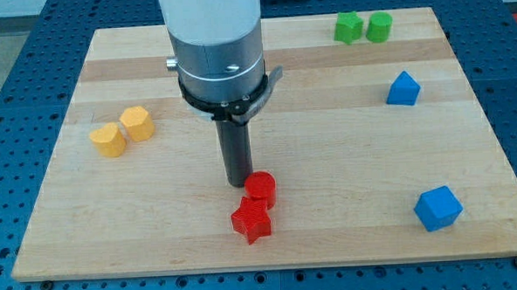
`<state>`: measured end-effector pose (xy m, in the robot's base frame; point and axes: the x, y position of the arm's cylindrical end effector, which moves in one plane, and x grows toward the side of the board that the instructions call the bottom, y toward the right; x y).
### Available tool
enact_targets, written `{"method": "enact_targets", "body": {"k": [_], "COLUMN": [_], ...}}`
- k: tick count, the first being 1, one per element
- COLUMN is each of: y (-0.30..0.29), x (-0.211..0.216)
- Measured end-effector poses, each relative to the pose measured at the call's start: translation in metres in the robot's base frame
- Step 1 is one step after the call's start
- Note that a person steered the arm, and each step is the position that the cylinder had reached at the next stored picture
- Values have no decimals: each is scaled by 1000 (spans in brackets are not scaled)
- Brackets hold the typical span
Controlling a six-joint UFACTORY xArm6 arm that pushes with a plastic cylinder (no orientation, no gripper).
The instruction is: Move your arm to the right of the blue triangle
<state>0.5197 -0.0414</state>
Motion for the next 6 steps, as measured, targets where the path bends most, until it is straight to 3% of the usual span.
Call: {"method": "enact_targets", "body": {"k": [1,4,6], "y": [9,157,191], "x": [-15,-185,-191]}}
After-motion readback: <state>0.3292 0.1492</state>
